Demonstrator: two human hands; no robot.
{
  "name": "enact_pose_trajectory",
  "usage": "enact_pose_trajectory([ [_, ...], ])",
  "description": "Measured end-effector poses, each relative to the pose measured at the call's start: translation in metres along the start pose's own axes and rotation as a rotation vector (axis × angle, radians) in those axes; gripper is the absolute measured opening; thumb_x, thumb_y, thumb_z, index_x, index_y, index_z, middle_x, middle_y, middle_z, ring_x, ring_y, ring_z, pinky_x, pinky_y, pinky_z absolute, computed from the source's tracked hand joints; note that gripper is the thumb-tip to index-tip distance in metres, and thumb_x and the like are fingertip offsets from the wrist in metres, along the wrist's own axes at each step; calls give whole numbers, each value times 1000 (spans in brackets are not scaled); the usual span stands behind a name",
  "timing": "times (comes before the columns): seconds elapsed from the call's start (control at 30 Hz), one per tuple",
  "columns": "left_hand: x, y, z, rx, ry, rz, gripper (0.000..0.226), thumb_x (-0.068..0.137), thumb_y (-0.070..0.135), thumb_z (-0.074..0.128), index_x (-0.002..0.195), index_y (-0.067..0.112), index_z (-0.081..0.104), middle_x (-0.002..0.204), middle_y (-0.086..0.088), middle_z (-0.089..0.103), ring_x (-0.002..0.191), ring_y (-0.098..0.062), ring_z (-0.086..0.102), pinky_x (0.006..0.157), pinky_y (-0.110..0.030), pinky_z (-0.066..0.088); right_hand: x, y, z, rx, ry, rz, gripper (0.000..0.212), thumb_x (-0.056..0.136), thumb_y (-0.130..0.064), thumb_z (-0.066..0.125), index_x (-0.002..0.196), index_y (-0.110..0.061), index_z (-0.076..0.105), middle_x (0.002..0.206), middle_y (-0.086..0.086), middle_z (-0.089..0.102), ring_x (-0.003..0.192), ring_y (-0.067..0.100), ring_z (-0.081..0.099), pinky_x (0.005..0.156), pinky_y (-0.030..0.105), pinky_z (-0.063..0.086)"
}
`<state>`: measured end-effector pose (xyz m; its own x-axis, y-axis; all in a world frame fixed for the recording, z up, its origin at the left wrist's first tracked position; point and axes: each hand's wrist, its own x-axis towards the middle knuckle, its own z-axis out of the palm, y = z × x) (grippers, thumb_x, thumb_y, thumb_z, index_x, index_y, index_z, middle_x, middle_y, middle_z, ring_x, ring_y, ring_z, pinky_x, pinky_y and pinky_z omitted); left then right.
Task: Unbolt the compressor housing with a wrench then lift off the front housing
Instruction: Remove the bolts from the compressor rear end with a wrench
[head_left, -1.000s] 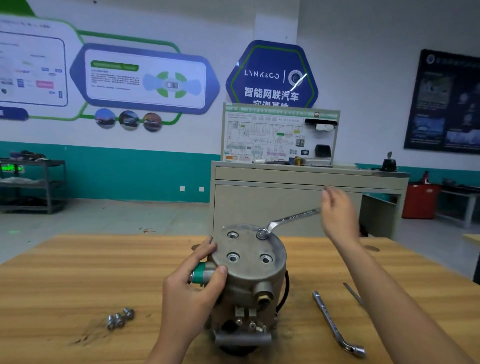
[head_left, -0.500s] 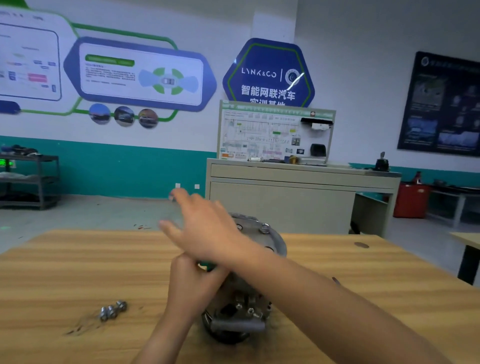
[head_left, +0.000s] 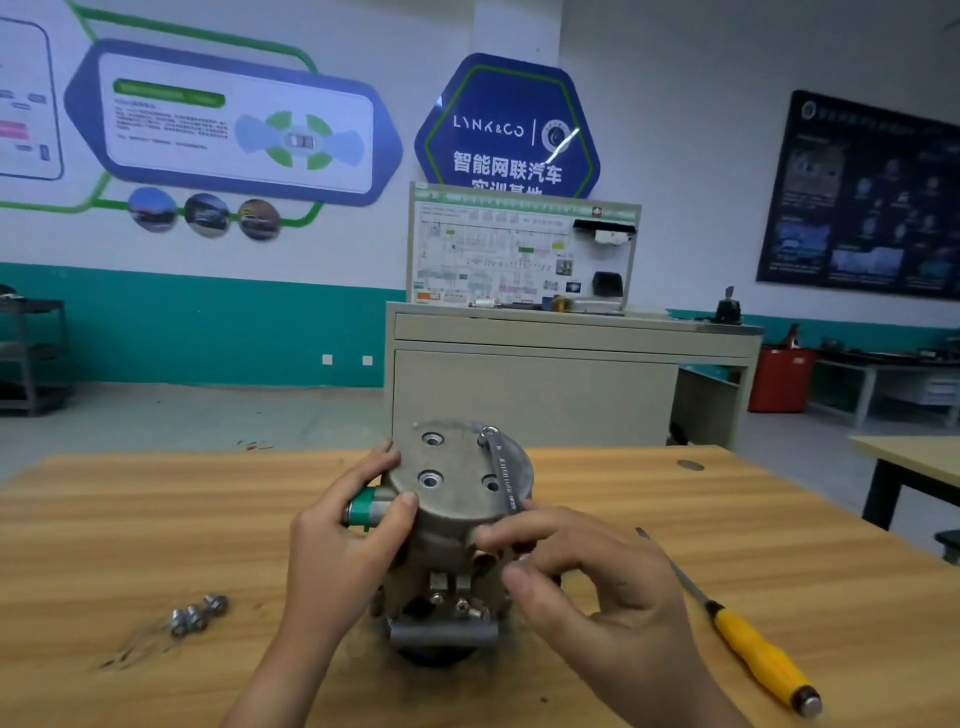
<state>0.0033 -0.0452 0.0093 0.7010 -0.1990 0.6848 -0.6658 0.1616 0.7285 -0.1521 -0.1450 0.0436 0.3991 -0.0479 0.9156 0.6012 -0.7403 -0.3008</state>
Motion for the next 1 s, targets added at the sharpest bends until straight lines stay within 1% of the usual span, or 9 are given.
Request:
enact_pose_trajectory([
  [0.13, 0, 0, 0, -13, -4, -12, 42, 79, 2, 68, 97, 39, 61, 113, 23, 57, 101, 23, 49, 87, -7, 44, 7, -18, -10, -421, -20, -137, 21, 76, -23, 61, 60, -9, 66, 74, -3, 66, 62, 8, 61, 54, 21, 49],
  [0.2, -2, -1, -1, -27, 5, -27, 41, 79, 4, 68, 97, 40, 61, 112, 26, 56, 100, 17, 52, 90, -20, 49, 2, -24, -9, -515, 49, -95, 8, 73, -25, 60, 76, -19, 64, 69, -7, 65, 59, 8, 62, 51, 24, 50],
  [0.27, -3, -1, -2, -37, 8, -52, 40, 79, 6, 68, 97, 41, 62, 111, 31, 54, 100, 11, 53, 91, -36, 51, -5, -23, -9, -529, 126, -24, 13, 74, -24, 54, 86, -27, 55, 72, -13, 66, 62, 3, 63, 56, 20, 52],
  [0.37, -3, -1, -4, -49, 1, -82, 39, 79, 7, 68, 99, 40, 62, 111, 33, 52, 101, 7, 53, 89, -47, 52, -12, -5, -18, -611, 185, 37, 27, 78, -15, 40, 92, -16, 64, 81, -2, 67, 75, 5, 58, 69, 8, 42],
  [0.53, -4, -2, -5, -45, 21, -59, 42, 78, 6, 69, 96, 42, 61, 117, 23, 57, 99, 27, 46, 88, -22, 50, 22, 74, -45, -796, 299, 474, 40, 97, -24, 35, 131, -5, 48, 128, 10, 48, 106, 21, 52, 77, 28, 41],
  [0.7, -3, 2, 3, -47, -4, -78, 40, 76, 9, 71, 98, 42, 61, 111, 34, 52, 98, 27, 47, 87, -40, 54, 114, 153, -23, -638, -82, 826, 57, 100, -28, 28, 148, -10, 4, 154, 10, 5, 137, 27, 24, 107, 38, 26],
  [0.8, -1, 4, 11, -22, -11, -69, 41, 76, 13, 71, 98, 46, 59, 111, 36, 49, 98, 28, 45, 86, -28, 53, 157, 159, 18, -567, -354, 885, 57, 99, -15, 29, 148, -8, -1, 121, 17, 49, 98, 26, 54, 74, 31, 43],
  [0.87, 0, 5, 13, 0, -11, -55, 41, 76, 14, 70, 97, 47, 58, 113, 33, 51, 100, 24, 48, 84, -15, 50, 165, 147, 47, -708, -523, 813, 65, 95, -6, 31, 148, -13, -6, 102, 15, 58, 84, 26, 57, 64, 29, 39],
  [1.0, 0, 7, 12, 27, -6, -20, 38, 75, 14, 71, 93, 45, 59, 99, 36, 59, 94, 18, 55, 75, -5, 45, 150, 98, 92, -1030, -617, 388, 65, 95, -13, 35, 148, -19, -1, 115, 13, 58, 101, 30, 57, 79, 37, 39],
])
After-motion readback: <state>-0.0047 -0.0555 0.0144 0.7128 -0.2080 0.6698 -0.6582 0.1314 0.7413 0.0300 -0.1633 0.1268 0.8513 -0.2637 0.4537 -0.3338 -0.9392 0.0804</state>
